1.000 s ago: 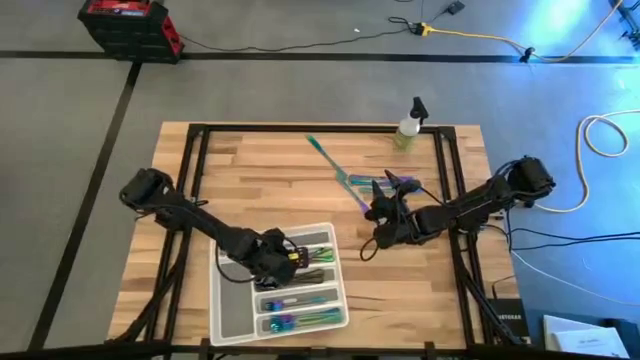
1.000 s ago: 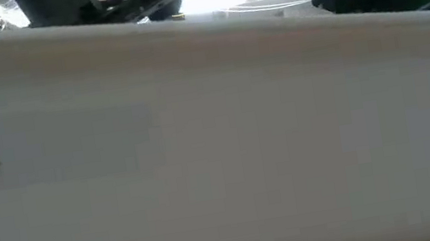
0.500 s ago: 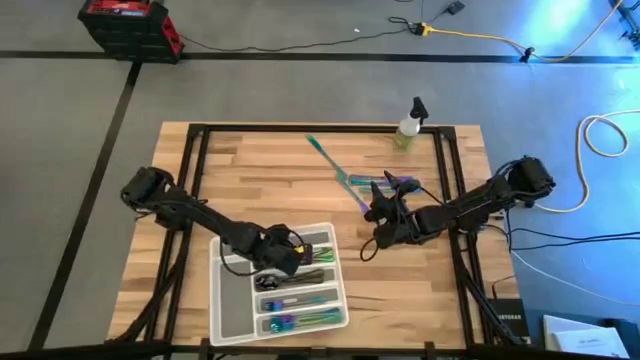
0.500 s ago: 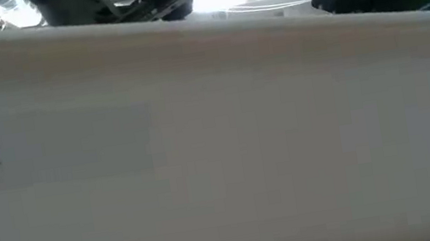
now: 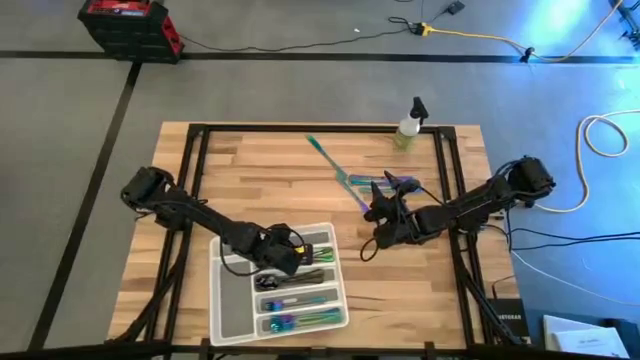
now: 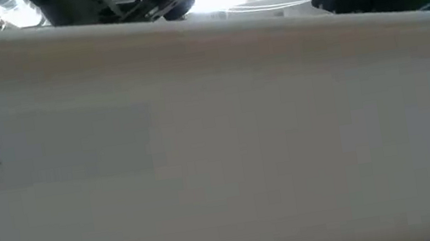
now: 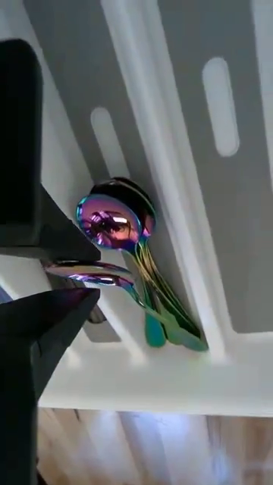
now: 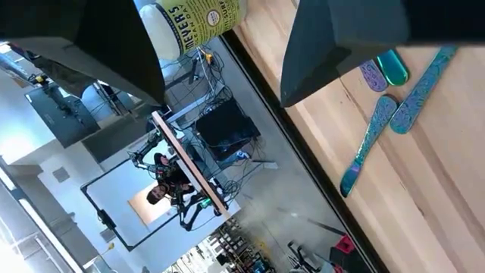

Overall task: Sort silverware
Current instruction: Put the blue spoon into the white silverware tray, then put the blue table knife into the white silverware tray

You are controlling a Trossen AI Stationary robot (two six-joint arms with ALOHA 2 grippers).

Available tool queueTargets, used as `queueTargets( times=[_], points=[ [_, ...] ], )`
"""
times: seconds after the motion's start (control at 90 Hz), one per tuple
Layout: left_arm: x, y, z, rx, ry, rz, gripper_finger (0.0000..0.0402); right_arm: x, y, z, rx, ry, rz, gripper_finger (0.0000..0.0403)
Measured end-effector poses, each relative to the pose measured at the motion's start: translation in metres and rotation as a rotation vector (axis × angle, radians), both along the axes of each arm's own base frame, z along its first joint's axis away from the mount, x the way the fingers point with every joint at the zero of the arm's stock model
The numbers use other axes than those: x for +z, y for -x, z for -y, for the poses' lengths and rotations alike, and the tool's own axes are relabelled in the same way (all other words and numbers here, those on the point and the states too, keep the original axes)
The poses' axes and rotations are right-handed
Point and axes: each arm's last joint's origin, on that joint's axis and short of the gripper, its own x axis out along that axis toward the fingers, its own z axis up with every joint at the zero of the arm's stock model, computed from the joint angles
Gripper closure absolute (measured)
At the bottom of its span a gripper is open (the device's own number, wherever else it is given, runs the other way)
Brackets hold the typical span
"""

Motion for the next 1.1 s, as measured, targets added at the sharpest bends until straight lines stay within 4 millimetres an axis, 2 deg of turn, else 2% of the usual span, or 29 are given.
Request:
queueTargets(
  times=[0.467,0.722,0.889,1.1],
  points=[
    [-0.004,0.007,-0.003,-0.139,-0.129,-0.093,0.0243,0.000,0.000,0.000,0.000,0.000,0.000,0.0155],
    [-0.003,0.008,-0.005,-0.212,-0.217,-0.111,0.0209,-0.001,0.000,0.000,0.015,-0.021,-0.003,0.0155],
    [0.009,0.010,0.001,-0.263,-0.441,-0.064,0.0211,-0.001,-0.001,-0.001,0.036,-0.050,-0.012,0.0155],
    [0.028,0.008,0.007,-0.315,-0.879,-0.044,0.0219,-0.017,0.010,0.003,0.061,-0.100,-0.044,0.0155]
  ],
)
